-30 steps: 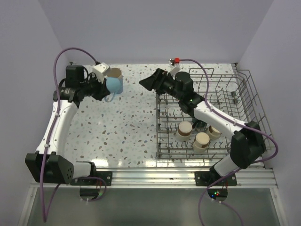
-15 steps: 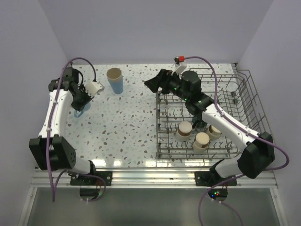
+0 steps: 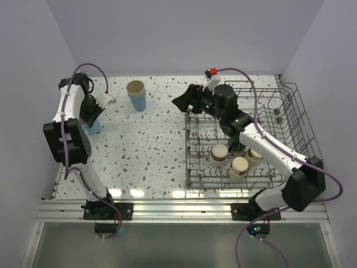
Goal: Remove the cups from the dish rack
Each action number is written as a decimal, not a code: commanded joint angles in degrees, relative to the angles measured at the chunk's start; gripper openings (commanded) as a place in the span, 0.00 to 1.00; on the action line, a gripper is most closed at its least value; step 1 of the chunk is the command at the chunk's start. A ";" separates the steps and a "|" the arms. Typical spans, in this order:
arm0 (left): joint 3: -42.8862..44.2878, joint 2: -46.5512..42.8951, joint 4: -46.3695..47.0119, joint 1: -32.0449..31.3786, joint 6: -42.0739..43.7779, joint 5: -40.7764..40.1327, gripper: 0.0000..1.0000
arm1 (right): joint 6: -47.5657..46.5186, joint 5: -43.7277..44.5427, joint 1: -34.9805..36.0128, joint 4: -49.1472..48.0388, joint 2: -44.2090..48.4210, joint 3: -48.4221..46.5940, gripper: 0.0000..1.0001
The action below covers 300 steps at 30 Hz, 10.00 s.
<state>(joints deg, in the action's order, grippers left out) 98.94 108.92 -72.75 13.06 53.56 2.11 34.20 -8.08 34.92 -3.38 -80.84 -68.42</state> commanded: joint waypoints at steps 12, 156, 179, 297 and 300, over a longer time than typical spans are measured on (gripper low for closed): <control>5.74 7.18 -0.29 0.21 -0.74 -2.99 0.00 | -1.59 1.40 -0.02 0.65 -0.46 -1.10 0.80; -18.52 -35.62 16.68 -11.65 -10.23 40.96 0.75 | 7.64 44.46 -9.87 33.00 23.45 20.17 0.00; -18.78 -34.13 20.01 -11.83 -15.94 45.96 0.74 | 2.55 41.04 -10.22 29.13 26.70 14.03 0.00; -17.46 -17.43 59.57 -42.50 -43.89 32.60 0.69 | 11.95 14.94 -7.76 11.54 18.71 5.59 0.00; -17.99 -17.34 59.92 -42.50 -44.50 34.10 0.69 | 9.84 11.78 -7.76 11.38 17.56 6.19 0.00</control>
<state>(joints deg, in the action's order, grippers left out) 81.71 92.77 -11.73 -29.56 6.74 36.82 46.78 7.79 26.98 14.94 -63.46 -58.76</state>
